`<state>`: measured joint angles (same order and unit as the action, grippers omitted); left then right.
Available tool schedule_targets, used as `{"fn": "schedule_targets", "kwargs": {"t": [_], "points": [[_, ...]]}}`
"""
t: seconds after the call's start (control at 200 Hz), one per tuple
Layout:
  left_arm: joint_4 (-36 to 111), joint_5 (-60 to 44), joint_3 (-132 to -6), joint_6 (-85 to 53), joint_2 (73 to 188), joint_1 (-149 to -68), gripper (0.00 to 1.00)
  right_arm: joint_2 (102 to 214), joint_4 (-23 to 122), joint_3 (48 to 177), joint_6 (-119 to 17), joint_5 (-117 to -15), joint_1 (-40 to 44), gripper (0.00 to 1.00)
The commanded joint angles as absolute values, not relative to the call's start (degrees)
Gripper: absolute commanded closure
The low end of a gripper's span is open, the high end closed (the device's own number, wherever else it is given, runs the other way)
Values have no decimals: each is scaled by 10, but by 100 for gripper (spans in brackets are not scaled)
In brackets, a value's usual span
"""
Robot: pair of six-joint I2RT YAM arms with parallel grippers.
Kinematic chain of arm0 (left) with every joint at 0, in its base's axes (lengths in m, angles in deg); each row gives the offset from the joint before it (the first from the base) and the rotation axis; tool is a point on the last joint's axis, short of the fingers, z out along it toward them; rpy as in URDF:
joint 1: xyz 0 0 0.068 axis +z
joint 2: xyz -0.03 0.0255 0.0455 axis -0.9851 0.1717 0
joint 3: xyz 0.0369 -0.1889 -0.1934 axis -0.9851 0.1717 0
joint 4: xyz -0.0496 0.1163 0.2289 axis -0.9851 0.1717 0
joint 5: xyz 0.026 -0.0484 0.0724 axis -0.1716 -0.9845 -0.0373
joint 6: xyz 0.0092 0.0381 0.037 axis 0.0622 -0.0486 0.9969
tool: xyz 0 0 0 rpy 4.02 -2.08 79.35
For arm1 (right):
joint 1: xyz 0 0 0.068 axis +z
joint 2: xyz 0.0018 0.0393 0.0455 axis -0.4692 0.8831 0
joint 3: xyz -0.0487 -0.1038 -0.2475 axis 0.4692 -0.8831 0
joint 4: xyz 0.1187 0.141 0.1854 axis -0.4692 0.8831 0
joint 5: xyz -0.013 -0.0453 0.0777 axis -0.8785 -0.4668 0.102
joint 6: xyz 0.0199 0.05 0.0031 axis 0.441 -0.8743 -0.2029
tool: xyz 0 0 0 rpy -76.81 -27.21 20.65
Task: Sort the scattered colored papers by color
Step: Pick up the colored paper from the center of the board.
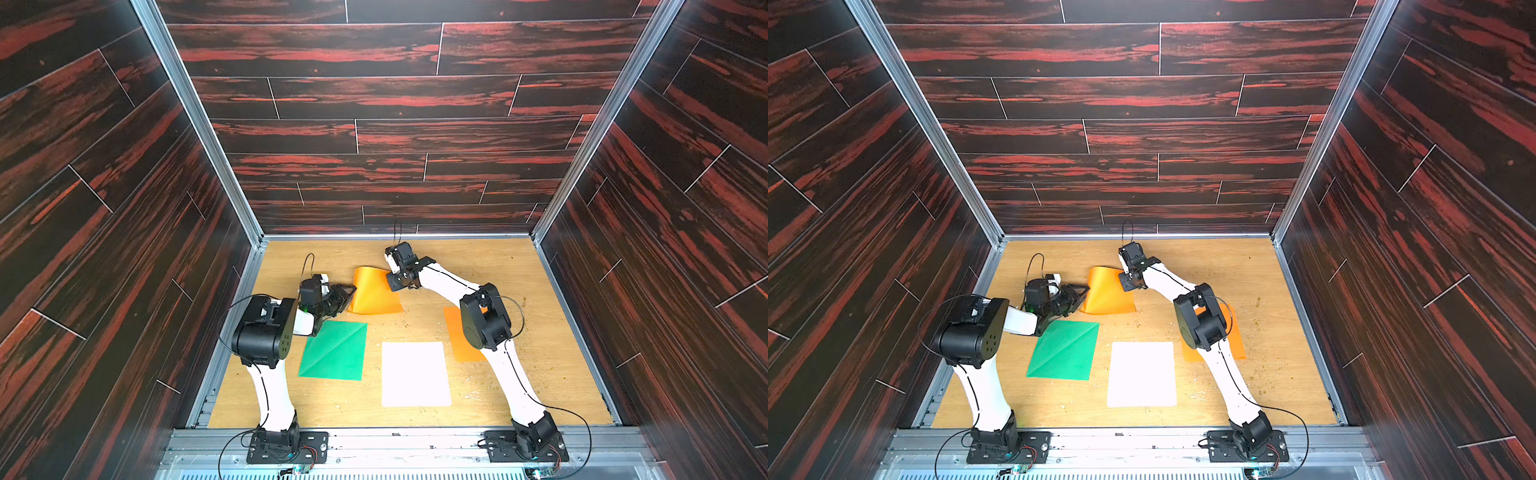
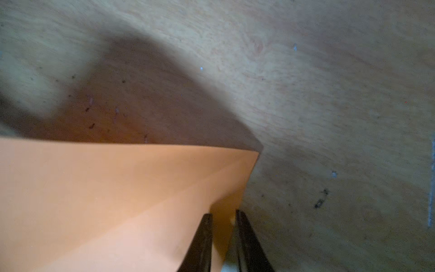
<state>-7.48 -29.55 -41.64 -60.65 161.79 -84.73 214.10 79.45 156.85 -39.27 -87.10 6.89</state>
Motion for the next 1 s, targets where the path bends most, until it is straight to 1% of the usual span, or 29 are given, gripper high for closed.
{"fn": "schedule_targets", "kwargs": {"t": [0.0,0.12,0.215,0.386,0.551,0.666,0.772,0.887,0.997], "points": [[-143,-313,-421,-625,1635,-849,54,2213,930,1534,-392,-881,69,79],[-176,-298,-405,-630,1631,-848,53,2213,929,1534,-392,-882,70,79],[-145,-307,-421,-621,1650,-848,53,2213,929,1535,-392,-883,70,79],[-91,-293,-427,-598,1660,-848,53,2214,930,1534,-390,-882,70,79],[-72,-294,-415,-588,1649,-848,53,2214,931,1535,-391,-883,71,79],[0,-273,-404,-555,1617,-848,53,2214,930,1535,-391,-884,71,79],[114,-256,-418,-503,1590,-849,53,2214,932,1536,-390,-885,71,79],[233,-279,-462,-439,1592,-857,53,2214,932,1536,-391,-886,71,79],[277,-298,-498,-415,1605,-876,52,2215,932,1536,-393,-886,72,79]]}}
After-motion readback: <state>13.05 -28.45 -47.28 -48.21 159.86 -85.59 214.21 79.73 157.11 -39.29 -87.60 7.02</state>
